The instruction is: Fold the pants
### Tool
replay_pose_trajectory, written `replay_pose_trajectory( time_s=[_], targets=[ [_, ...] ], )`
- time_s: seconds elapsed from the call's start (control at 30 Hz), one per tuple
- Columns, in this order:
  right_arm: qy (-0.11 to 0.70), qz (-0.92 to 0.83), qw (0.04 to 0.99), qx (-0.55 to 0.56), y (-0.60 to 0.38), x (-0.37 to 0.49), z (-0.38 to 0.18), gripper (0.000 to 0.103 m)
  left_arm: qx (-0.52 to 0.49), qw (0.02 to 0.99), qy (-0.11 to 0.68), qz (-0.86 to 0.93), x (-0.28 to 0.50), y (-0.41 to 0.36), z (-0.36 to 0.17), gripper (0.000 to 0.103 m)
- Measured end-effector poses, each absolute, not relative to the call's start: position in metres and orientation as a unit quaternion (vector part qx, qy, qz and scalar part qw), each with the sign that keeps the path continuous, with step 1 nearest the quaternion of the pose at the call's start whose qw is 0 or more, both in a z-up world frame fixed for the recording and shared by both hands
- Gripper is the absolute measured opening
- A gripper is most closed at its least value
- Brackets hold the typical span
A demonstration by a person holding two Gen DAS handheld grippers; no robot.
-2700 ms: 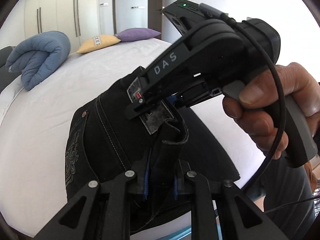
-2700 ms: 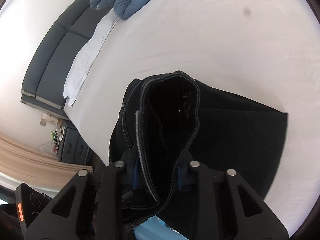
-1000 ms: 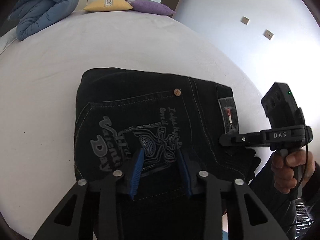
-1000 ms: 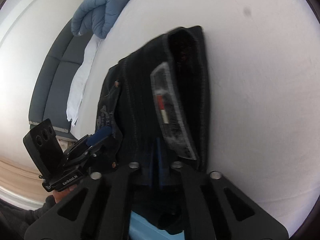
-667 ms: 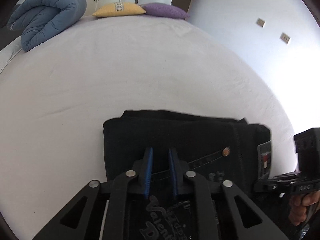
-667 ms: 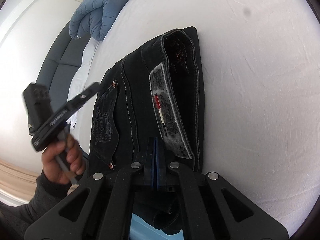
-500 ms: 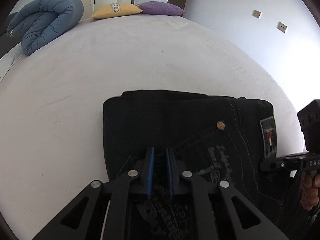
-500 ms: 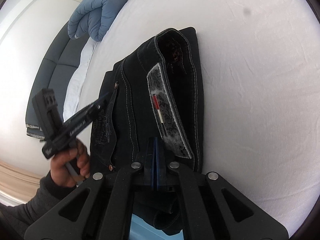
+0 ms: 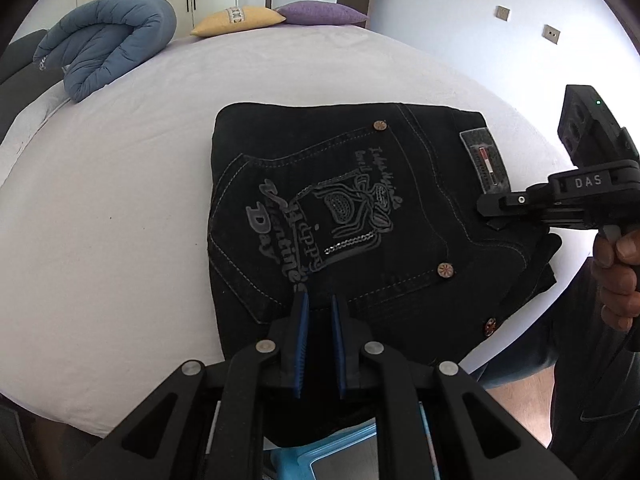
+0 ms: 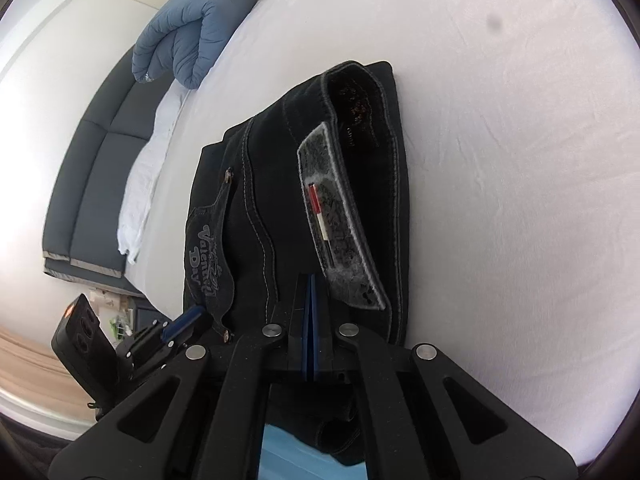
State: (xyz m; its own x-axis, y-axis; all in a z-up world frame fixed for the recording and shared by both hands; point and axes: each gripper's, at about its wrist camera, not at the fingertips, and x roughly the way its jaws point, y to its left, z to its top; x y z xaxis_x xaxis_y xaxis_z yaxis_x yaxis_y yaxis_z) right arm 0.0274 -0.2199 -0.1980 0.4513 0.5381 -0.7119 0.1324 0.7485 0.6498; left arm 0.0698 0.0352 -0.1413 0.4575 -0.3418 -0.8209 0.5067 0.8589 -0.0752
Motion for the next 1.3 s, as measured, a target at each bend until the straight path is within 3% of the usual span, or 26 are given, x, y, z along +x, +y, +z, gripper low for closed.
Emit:
replay_pose_trajectory(
  time_s=[0.3, 0.5, 0.57, 0.6, 0.63, 0.67, 0.73, 0.8, 0.9, 1.13, 1.3],
  targets=[
    [0.486, 0.143, 0.787, 0.353, -0.225, 0.009, -0.199, 0.0, 0.083, 0.845, 0.468, -0.246, 0.076, 0.037, -0.144, 0.011],
    [0.458, 0.123, 0.817, 0.328, -0.236, -0.018, -0.17, 0.007, 0.08, 0.845, 0.469, -0.244, 0.075, 0.037, -0.143, 0.011],
    [0.455, 0.119, 0.819, 0.328, -0.241, -0.023, -0.168, 0.015, 0.085, 0.845, 0.469, -0.241, 0.074, 0.035, -0.142, 0.012],
    [0.458, 0.112, 0.818, 0.329, -0.244, -0.024, -0.169, 0.027, 0.086, 0.845, 0.47, -0.24, 0.074, 0.035, -0.14, 0.012],
    [0.461, 0.108, 0.816, 0.332, -0.247, -0.024, -0.171, 0.05, 0.087, 0.845, 0.471, -0.239, 0.073, 0.033, -0.137, 0.012],
    [0.458, 0.103, 0.815, 0.338, -0.251, -0.024, -0.173, 0.061, 0.086, 0.844, 0.472, -0.239, 0.073, 0.033, -0.134, 0.014],
    [0.448, 0.1, 0.815, 0.353, -0.256, -0.023, -0.174, 0.065, 0.074, 0.838, 0.481, -0.246, 0.075, 0.036, -0.125, 0.029],
    [0.445, 0.104, 0.812, 0.363, -0.259, -0.019, -0.176, 0.065, 0.062, 0.844, 0.471, -0.248, 0.074, 0.042, -0.11, 0.073],
    [0.444, 0.122, 0.804, 0.376, -0.265, -0.008, -0.177, 0.065, 0.053, 0.867, 0.432, -0.243, 0.073, 0.058, -0.083, 0.102],
    [0.466, 0.135, 0.77, 0.414, -0.277, 0.02, -0.198, 0.063, 0.002, 0.838, 0.486, -0.247, 0.127, 0.082, -0.103, 0.103],
    [0.487, 0.134, 0.759, 0.41, -0.275, 0.038, -0.205, 0.056, -0.031, 0.795, 0.542, -0.27, 0.165, 0.075, -0.132, 0.094]
  ],
)
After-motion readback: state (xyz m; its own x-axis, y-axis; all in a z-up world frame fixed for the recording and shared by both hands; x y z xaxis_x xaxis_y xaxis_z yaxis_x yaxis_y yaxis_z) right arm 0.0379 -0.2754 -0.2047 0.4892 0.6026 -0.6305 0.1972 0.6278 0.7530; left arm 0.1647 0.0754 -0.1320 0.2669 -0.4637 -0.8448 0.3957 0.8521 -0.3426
